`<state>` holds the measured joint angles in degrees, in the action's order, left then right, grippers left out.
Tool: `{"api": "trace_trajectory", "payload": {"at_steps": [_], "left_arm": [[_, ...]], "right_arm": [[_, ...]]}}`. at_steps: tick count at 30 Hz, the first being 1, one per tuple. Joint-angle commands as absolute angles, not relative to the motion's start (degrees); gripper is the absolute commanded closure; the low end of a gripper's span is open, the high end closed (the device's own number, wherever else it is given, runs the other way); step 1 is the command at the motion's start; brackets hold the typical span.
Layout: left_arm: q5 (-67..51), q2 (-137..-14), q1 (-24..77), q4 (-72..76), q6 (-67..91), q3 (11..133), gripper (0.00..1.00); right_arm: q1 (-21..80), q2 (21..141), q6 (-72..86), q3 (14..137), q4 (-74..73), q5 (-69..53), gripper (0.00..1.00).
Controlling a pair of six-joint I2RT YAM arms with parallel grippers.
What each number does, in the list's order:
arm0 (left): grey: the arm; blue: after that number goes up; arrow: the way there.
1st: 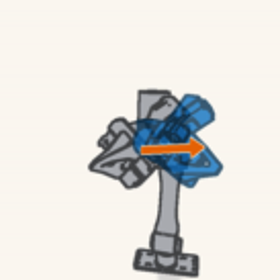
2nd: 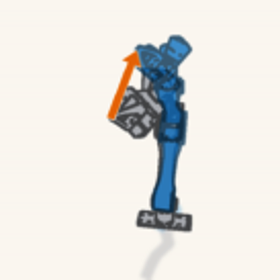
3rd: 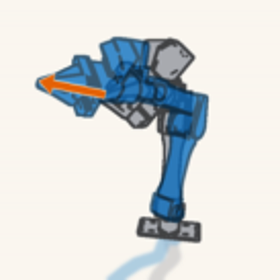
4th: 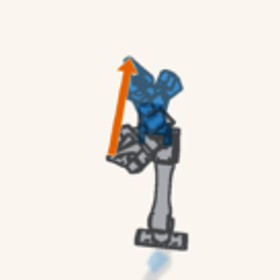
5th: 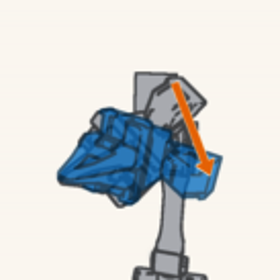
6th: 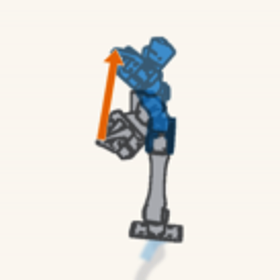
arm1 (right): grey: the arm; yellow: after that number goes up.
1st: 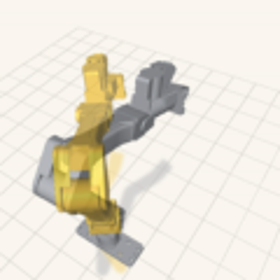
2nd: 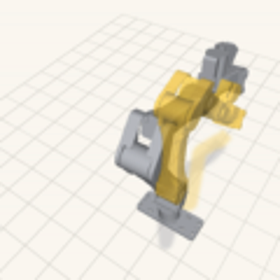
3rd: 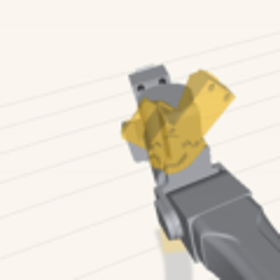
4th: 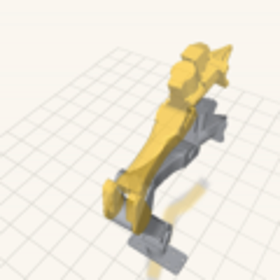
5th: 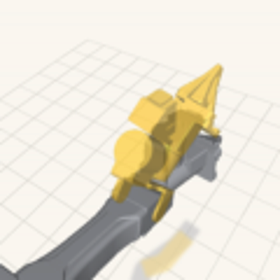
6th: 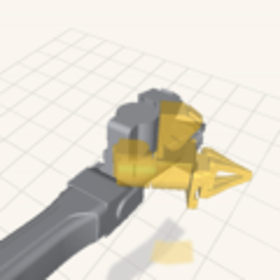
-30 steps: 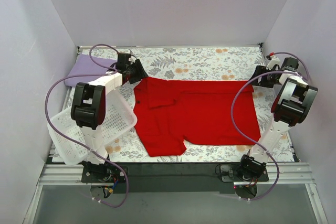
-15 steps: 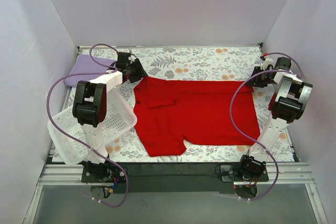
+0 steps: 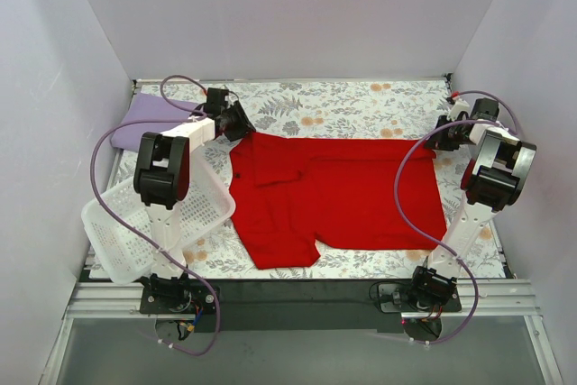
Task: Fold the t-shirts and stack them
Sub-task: Fold the tshirt
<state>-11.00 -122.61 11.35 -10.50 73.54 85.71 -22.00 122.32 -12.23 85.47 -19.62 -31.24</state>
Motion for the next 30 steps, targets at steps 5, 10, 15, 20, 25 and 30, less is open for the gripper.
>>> {"api": "trace_trajectory", "payload": {"at_steps": [5,10,15,20,25,30], "left_arm": [[-12.4,-122.5,12.0,-11.8,74.9,87.5,0.73],[-9.9,-122.3,11.9,-12.0,75.8,87.9,1.0],[-7.6,-122.5,11.4,-13.5,75.5,88.7,1.0],[-5.3,-122.8,10.7,-14.2,75.8,89.1,1.0],[-4.1,-124.4,10.4,-15.4,76.1,91.7,1.0],[-4.3,-128.8,10.4,-18.2,76.0,98.9,1.0]], "right_arm": [[-21.9,123.7,-12.1,87.3,-19.9,-31.0,0.9],[-21.9,124.3,-11.6,88.7,-19.1,-29.2,0.99],[-21.9,125.0,-10.6,90.1,-17.3,-27.8,0.99],[-21.9,126.9,-9.8,92.8,-16.6,-26.7,0.99],[-21.6,129.3,-8.9,97.1,-16.3,-25.8,0.99],[-20.4,131.7,-8.4,101.5,-16.2,-24.3,0.99]]}}
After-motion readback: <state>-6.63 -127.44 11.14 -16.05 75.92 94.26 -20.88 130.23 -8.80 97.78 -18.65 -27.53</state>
